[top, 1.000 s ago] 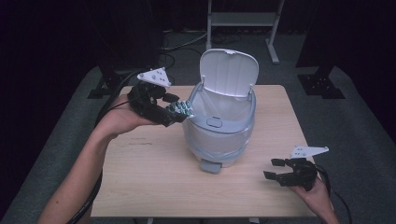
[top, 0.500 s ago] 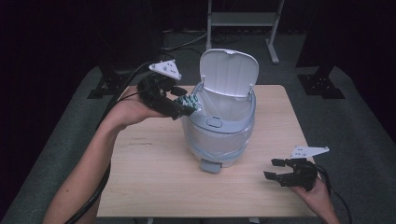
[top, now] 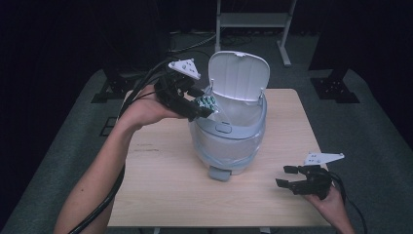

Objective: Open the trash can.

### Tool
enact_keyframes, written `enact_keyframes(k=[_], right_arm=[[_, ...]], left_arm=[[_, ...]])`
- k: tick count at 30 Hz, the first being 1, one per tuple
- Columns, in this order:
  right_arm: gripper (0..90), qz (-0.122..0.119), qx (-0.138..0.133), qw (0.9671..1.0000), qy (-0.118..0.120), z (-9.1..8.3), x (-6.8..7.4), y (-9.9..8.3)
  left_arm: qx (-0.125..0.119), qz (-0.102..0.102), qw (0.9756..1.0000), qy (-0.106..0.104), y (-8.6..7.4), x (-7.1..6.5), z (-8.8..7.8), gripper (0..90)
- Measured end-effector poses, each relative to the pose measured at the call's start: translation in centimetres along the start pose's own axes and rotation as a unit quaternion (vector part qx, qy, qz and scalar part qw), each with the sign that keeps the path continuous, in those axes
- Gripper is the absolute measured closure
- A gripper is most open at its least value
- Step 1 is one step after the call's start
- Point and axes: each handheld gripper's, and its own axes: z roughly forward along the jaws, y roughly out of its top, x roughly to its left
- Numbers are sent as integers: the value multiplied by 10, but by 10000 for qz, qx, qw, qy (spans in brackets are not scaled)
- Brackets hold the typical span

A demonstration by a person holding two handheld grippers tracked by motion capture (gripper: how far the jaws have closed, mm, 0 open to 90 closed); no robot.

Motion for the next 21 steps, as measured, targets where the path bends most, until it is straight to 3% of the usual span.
enact_keyframes(k=[21], right_arm=[[310, -2, -9, 10000, 6, -1, 0, -1]], left_arm=[[22, -16, 10000, -40, 17, 11, 18, 334]])
